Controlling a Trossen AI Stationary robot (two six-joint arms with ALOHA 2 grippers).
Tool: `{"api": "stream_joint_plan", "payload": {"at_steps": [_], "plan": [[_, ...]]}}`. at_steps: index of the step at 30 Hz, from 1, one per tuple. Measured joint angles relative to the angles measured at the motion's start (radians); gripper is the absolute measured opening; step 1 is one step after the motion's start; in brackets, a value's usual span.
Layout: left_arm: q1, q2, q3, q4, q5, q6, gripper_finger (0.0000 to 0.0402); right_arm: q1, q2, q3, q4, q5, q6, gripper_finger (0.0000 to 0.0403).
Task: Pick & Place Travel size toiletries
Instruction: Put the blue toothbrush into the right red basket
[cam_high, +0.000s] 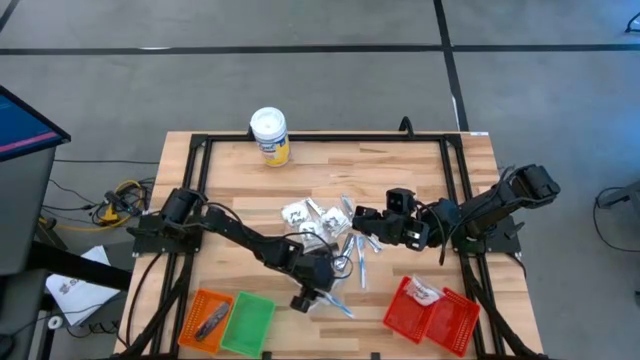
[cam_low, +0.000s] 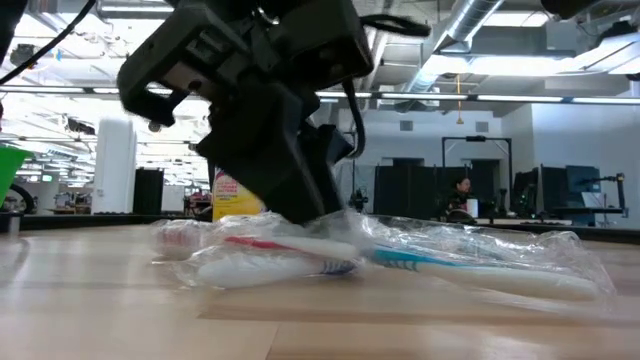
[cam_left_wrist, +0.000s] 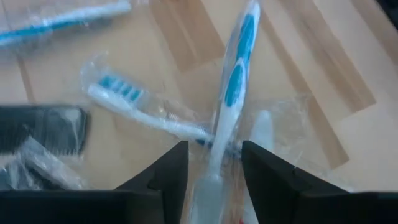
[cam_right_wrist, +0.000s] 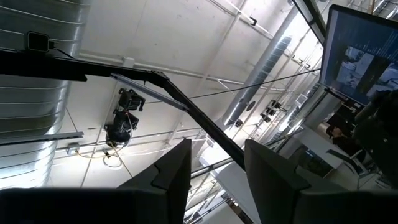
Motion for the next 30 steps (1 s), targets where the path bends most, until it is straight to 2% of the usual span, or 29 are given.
{"api": "stream_joint_plan", "payload": {"at_steps": [6,14,22,30], "plan": [[-0.002,0.0,-0.001,-0.013,0.0,-0.058,0.0114,0.0,0.0,0.0,0.0,0.0,0.002,0.0137],[-0.002,-0.002,-0.001,-0.014,0.043,-0.179,0.0013,0.0,0.0,0.0,0.002,0.0,0.003,0.0141],[0.007,-0.057,-0.001,-0.051,0.046,-0.263,0.0003,-0.008,0.0,0.0,0.021,0.0,0.003,0.0137],[0.065,-0.236,-0.001,-0.067,-0.012,-0.339,0.0003,-0.024,0.0,0.0,0.042,0.0,0.003,0.014]]}}
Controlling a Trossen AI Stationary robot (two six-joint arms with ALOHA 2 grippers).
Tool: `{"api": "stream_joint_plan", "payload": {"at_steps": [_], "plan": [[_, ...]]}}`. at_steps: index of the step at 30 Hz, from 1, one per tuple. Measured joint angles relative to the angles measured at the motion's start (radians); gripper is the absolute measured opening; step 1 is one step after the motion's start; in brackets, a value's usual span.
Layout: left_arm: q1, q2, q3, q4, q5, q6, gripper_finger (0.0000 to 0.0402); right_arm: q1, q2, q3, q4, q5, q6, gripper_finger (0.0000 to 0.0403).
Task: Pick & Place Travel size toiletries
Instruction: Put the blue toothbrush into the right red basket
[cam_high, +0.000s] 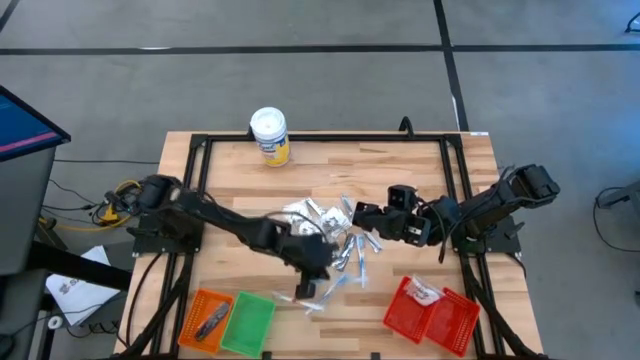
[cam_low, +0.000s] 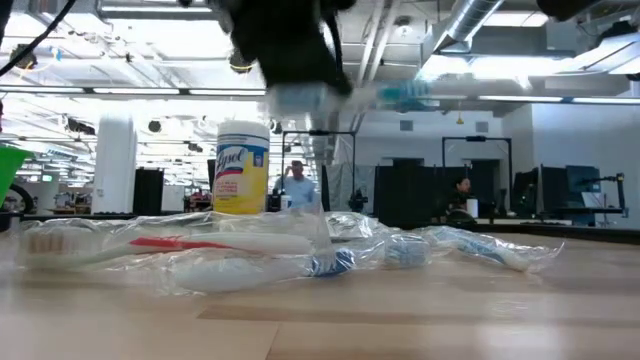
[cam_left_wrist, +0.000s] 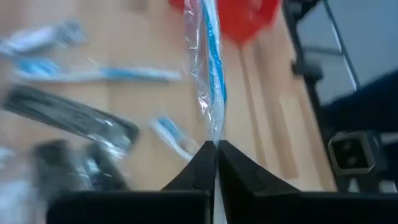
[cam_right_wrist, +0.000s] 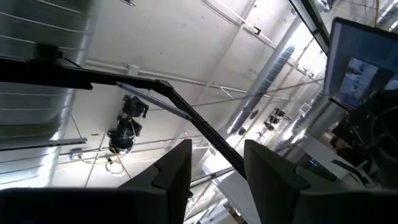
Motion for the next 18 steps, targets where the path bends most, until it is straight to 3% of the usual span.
{"api": "stream_joint_plan", "payload": {"at_steps": [9,18], "plan": [[0.089,-0.192,0.0,-0.02,-0.152,-0.082,0.0003,-0.035,-0.039,0.004,0.048,0.0,-0.003,0.0139],[0.123,-0.267,0.0,-0.064,-0.254,-0.222,0.0003,-0.048,-0.137,0.039,0.047,-0.002,-0.068,0.0139]]}}
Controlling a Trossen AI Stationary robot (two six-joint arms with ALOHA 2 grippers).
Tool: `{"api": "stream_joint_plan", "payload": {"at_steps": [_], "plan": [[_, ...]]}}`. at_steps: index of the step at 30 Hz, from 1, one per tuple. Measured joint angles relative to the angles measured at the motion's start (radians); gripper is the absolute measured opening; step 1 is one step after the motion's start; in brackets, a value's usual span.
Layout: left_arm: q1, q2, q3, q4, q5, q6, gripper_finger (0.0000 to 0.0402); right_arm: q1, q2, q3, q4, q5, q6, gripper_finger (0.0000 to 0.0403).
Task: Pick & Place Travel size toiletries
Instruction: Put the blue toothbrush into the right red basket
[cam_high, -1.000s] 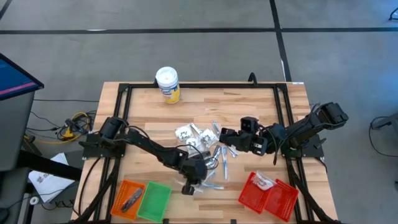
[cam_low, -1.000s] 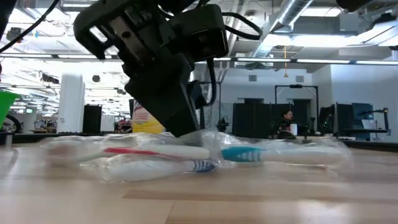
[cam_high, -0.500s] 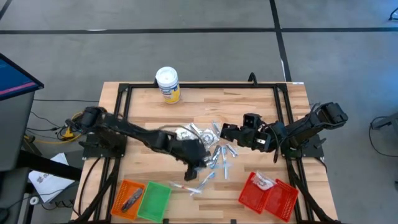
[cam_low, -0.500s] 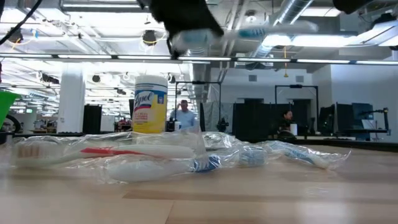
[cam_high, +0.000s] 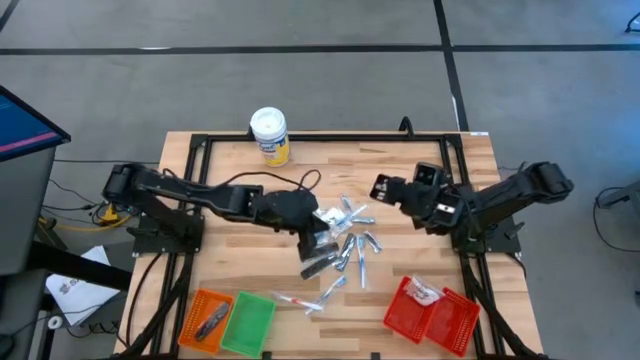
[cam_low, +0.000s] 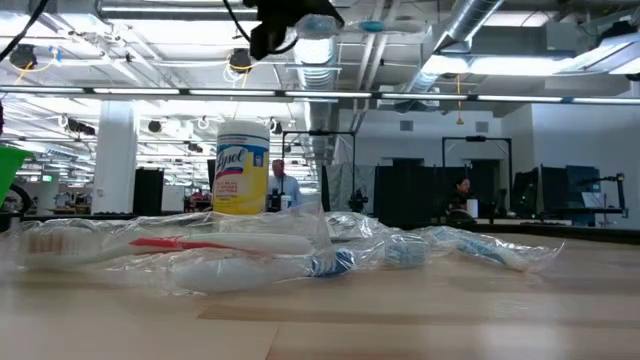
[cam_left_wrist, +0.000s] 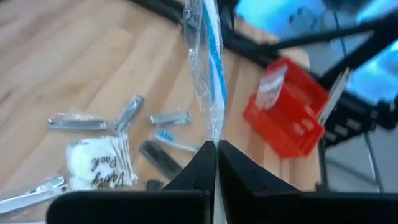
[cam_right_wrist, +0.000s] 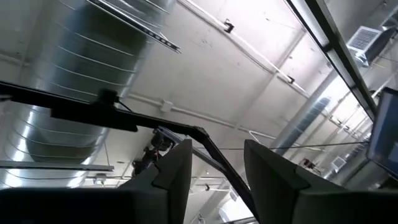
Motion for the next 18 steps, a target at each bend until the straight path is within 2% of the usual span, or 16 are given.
{"api": "stream_joint_plan", "payload": {"at_steps": [7,14,18], "plan": [[0.0,-0.072,0.0,0.075,-0.138,-0.113,0.0003,0.0,-0.042,0.012,-0.048,-0.001,-0.003,0.0138],[0.0,-0.173,0.0,0.196,-0.205,-0.113,0.0003,-0.002,-0.024,0.012,-0.08,-0.001,0.019,0.0139],[0.0,-0.216,0.0,0.327,-0.213,-0.08,0.0003,-0.02,-0.009,0.012,-0.133,-0.002,0.022,0.0136]]}}
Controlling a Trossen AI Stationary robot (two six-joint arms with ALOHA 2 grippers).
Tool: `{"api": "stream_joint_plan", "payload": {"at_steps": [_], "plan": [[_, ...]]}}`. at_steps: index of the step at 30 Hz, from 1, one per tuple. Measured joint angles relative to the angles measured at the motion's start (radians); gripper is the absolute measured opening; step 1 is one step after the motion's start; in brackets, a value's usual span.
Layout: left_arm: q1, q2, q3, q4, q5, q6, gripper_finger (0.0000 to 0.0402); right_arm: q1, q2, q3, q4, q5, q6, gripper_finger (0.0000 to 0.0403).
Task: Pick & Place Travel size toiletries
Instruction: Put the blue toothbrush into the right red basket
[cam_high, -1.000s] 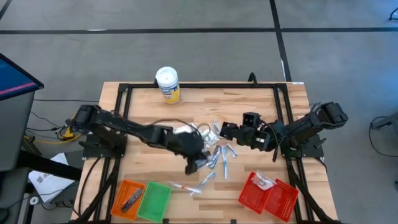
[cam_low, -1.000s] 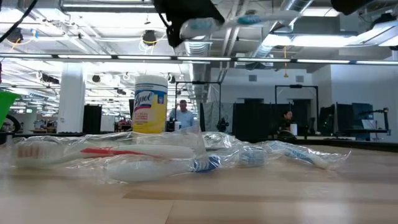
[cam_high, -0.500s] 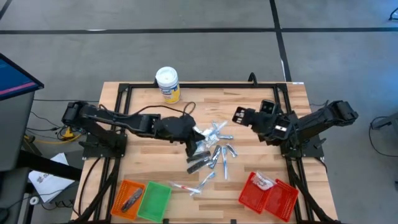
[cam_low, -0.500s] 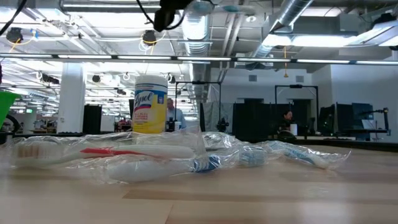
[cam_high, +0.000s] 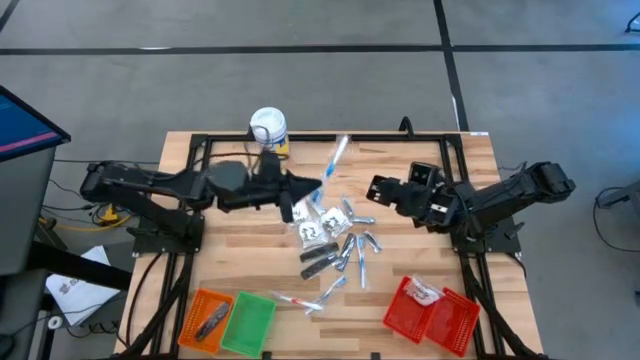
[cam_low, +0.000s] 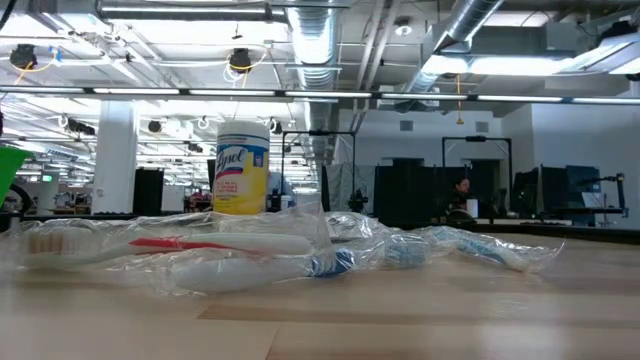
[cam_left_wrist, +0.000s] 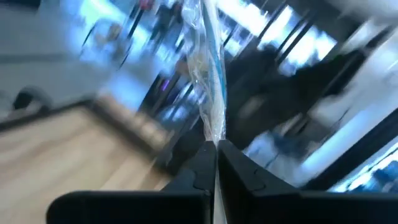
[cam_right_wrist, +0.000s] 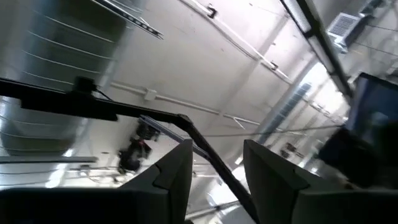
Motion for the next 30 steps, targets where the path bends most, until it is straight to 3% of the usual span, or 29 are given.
{"api": "stream_joint_plan", "payload": {"at_steps": [4,10,18,30], "plan": [[-0.003,-0.018,0.002,0.09,0.017,0.021,0.0003,-0.026,0.004,0.0,-0.148,0.001,0.033,0.0131],[-0.024,-0.02,0.0,0.082,0.034,0.019,0.0003,-0.059,0.003,0.0,-0.261,0.001,0.03,0.013],[-0.058,0.006,0.0,0.078,0.064,0.009,0.0003,-0.094,0.003,0.0,-0.406,0.001,0.03,0.016],[-0.078,0.085,-0.001,0.08,0.104,-0.078,0.0003,-0.099,0.003,0.0,-0.423,0.001,0.02,0.0213]]}}
